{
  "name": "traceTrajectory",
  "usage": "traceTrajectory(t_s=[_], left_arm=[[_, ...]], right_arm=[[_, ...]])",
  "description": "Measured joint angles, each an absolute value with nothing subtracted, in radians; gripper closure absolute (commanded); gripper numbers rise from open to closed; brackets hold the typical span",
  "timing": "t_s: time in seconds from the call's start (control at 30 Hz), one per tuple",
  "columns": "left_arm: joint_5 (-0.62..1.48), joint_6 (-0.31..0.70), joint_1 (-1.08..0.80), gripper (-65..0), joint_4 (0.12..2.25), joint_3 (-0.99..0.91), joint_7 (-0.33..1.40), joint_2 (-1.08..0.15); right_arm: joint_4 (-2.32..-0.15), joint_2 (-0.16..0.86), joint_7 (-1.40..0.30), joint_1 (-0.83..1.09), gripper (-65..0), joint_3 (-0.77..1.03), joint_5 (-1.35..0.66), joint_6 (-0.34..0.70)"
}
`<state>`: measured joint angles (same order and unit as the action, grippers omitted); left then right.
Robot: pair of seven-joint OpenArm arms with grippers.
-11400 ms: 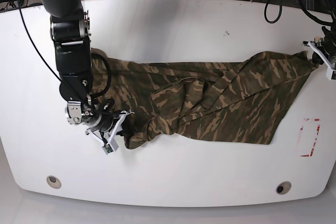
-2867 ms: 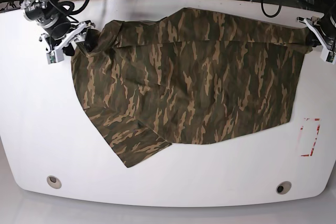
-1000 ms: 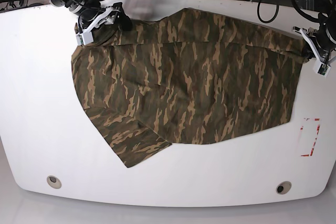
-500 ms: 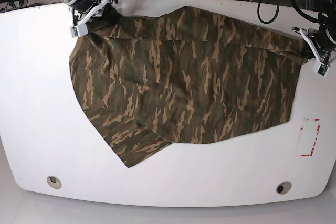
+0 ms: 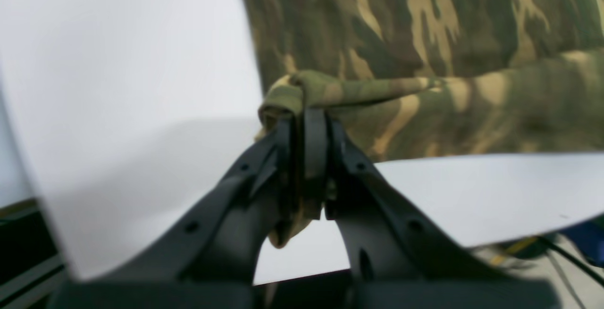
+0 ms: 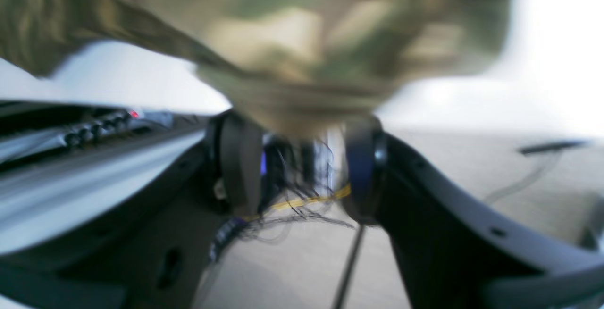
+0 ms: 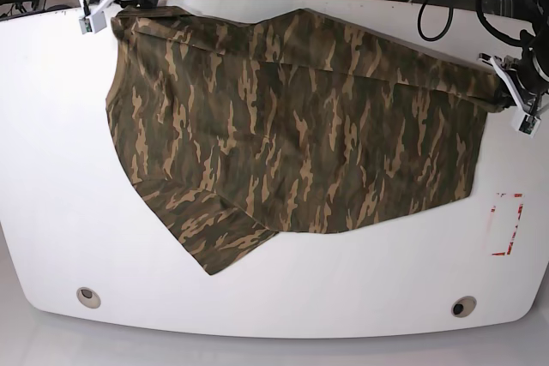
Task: Fold the T-shirt properly
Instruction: 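Hold the shirt edge with both grippers and smooth it flat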
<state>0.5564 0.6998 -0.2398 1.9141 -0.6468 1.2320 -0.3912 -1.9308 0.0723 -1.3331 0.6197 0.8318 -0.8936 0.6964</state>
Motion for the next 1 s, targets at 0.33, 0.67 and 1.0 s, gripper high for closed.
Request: traceTrajectory(t_s=[0.33, 0.67, 1.0], left_arm=[[0.515, 0.7, -0.215, 0.0, 1.914, -0.648, 1.234, -0.389], [0.515, 0.7, -0.213, 0.0, 1.914, -0.646, 1.233, -0.388], [0.513, 0.699, -0.214, 0.0, 1.914, -0.62, 1.232, -0.387]], right_arm=[[-1.931, 0.138, -1.322, 0.641, -56.0, 0.824, -1.0, 0.697], [-1.927, 0.077, -1.337, 0.579, -60.4, 0.832, -1.0, 0.696], [-1.741, 0.018, -1.318, 0.512, -44.2, 0.83, -1.053, 0.696]])
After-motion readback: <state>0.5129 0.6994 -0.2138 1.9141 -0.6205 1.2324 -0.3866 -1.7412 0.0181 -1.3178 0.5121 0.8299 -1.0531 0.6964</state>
